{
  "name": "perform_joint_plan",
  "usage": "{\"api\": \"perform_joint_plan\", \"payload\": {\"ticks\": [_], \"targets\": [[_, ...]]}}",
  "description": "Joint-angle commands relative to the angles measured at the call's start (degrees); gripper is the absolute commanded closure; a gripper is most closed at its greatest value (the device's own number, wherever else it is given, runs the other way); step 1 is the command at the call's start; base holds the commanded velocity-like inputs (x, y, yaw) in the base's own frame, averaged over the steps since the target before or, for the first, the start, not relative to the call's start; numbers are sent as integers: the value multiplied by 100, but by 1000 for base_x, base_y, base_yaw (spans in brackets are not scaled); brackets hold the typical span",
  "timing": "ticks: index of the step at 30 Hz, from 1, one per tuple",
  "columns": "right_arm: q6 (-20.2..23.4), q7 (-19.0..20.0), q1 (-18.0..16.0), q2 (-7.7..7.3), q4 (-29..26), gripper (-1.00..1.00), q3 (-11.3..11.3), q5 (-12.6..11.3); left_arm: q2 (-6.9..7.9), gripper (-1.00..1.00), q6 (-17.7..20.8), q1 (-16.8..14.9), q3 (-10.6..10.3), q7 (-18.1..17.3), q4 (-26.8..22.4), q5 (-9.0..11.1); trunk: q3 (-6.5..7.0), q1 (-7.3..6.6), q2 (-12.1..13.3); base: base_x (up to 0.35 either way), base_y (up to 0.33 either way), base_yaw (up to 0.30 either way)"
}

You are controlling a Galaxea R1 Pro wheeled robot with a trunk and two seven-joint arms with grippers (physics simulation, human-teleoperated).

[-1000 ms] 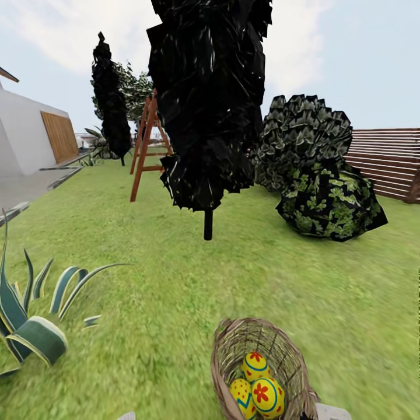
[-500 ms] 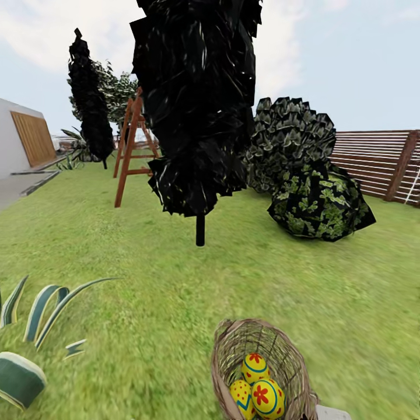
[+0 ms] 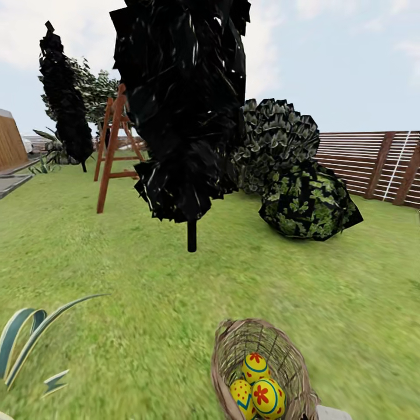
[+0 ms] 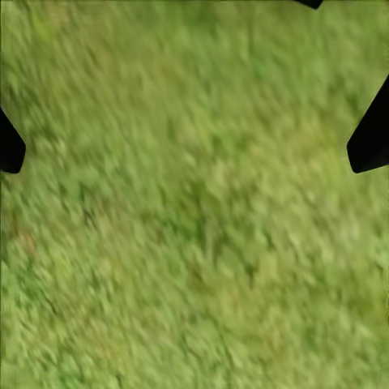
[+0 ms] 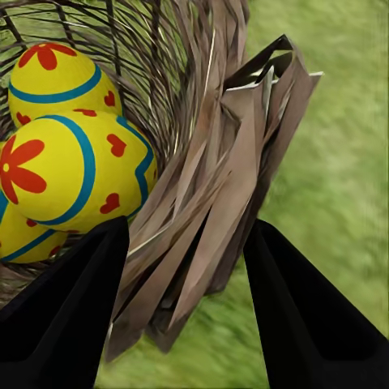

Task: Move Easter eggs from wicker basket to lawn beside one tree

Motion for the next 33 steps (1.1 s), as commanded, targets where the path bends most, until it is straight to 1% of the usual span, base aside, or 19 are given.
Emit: {"api": "perform_joint_plan", "payload": {"ticks": [1,5,13,23,30,33], "targets": [[-14,-9,-3,0,-8,100,4,-33,-3,-100,26,0,11,11,-12,33,-1,2,-3,266,240,-127],[-94,-9,-3,0,-8,100,4,-26,-3,-100,27,0,11,11,-12,33,24,2,-3,267,164,-184],[-104,-9,-3,-2,-8,100,4,-25,-3,-100,26,0,7,15,-12,39,76,2,-3,285,10,-209],[-105,-9,-3,-2,-8,100,4,-25,-61,-100,34,0,-12,42,-12,34,141,2,-3,19,0,-211],[-105,-9,-3,-2,-1,100,4,-25,-56,-100,29,0,-8,20,-12,33,187,2,-3,0,0,-211],[-105,-9,-3,-2,-1,100,4,-25,-56,-100,26,0,-7,13,-12,33,207,2,-3,119,89,-211]]}}
